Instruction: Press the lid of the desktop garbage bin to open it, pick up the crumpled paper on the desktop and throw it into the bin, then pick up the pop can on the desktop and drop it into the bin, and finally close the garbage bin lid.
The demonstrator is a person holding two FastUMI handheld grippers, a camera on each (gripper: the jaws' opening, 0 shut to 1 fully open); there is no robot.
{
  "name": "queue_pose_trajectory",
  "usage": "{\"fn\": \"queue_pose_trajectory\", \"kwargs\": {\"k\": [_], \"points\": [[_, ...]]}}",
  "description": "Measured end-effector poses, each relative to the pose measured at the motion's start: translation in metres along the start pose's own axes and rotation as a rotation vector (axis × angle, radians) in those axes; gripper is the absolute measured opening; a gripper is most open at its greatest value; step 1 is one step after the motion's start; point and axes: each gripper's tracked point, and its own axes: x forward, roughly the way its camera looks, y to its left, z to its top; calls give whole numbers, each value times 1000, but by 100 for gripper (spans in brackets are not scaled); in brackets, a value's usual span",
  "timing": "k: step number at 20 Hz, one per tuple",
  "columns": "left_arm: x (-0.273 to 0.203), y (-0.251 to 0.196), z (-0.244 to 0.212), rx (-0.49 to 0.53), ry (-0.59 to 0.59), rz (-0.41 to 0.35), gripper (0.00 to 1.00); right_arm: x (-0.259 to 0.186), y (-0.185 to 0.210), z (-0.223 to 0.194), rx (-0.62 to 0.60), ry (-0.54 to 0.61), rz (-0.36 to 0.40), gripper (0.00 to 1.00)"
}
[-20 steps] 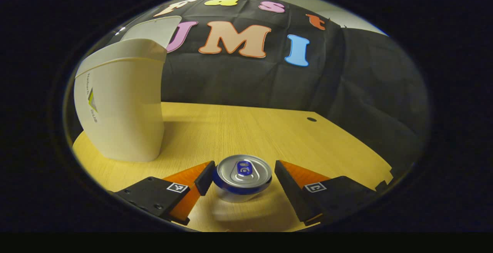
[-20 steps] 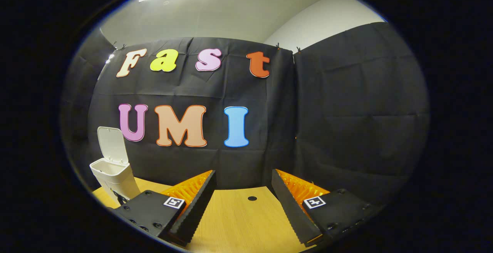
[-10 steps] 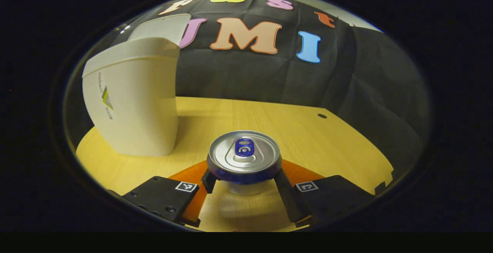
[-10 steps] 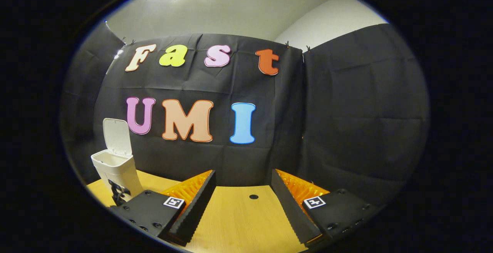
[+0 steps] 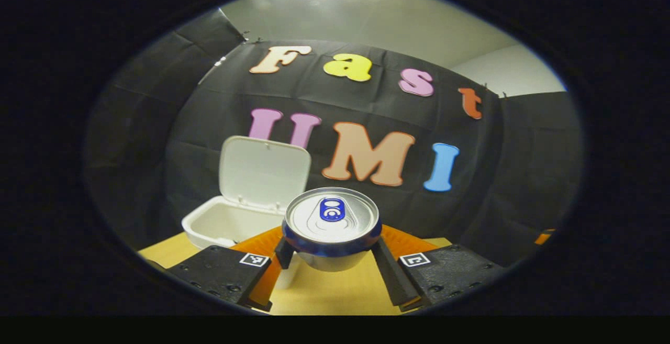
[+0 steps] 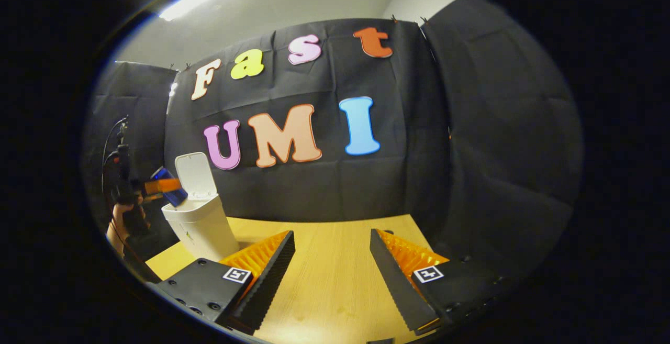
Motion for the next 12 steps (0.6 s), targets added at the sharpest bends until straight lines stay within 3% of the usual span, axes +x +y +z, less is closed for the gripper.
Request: {"fn": "queue_pose_trajectory", "kwargs": {"k": [2,4,8,12], "points": [[24,49,-8,31,73,84,75,-6,-24,-8,-17,18,-76,94],[37,67,-21,59,123,88,76,-10,-22,-11,9,16,-117,96],[61,83,-50,42,203,3,76,-19,6,-16,74,-18,-225,96],[70,87,-51,40,214,-74,89,-21,41,-33,82,-6,-284,94]]}}
